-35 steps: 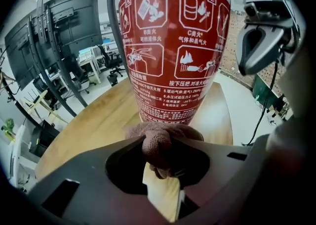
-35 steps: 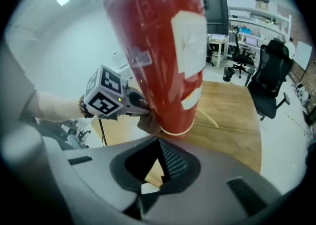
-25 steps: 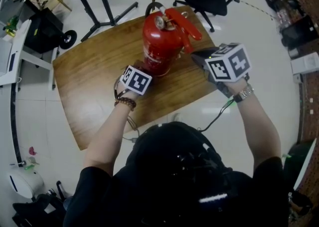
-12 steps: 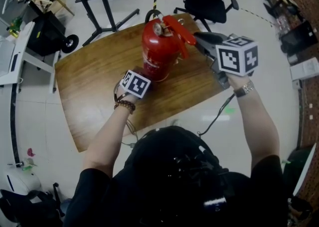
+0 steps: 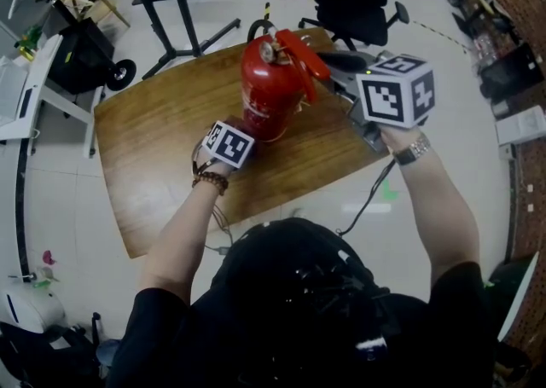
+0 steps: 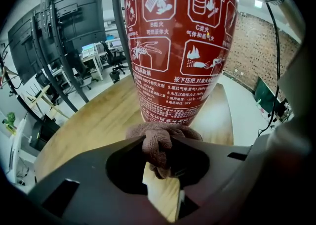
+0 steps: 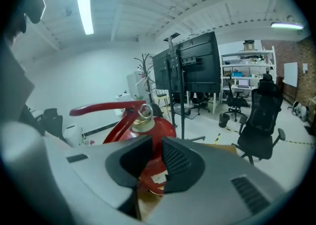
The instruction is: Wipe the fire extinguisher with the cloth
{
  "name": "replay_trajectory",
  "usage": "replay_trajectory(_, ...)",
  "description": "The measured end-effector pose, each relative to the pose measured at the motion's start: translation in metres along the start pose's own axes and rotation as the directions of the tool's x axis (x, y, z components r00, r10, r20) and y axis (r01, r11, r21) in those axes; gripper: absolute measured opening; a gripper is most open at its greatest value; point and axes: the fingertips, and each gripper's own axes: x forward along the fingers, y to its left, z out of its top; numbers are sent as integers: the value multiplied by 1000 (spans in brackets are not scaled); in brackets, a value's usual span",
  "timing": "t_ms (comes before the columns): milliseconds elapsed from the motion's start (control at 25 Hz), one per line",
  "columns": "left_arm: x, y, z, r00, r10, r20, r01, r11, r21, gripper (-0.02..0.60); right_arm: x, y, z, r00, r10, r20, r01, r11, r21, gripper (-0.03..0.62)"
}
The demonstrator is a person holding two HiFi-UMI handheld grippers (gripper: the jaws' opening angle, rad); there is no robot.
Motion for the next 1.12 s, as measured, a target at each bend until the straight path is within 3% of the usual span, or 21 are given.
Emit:
replay_trajectory(400, -19, 7, 5, 999, 15, 49, -15, 1000, -10, 94, 2, 3, -4, 999, 19, -35, -21, 999, -43, 61)
replay_trajectory(680, -83, 58, 16, 985, 120, 123, -111, 991, -73, 95, 2, 4, -3, 999, 18, -33, -19, 999, -46, 61)
replay_trajectory(840, -133, 74, 53, 962, 146, 230, -130, 988, -84, 95, 3, 3, -4, 999, 17, -37, -18, 999, -49, 61)
replay_trajectory(1120, -226, 71, 138, 897, 84, 433, -71, 996, -47, 95, 3, 3, -4, 999, 11, -32, -12, 999, -49, 61)
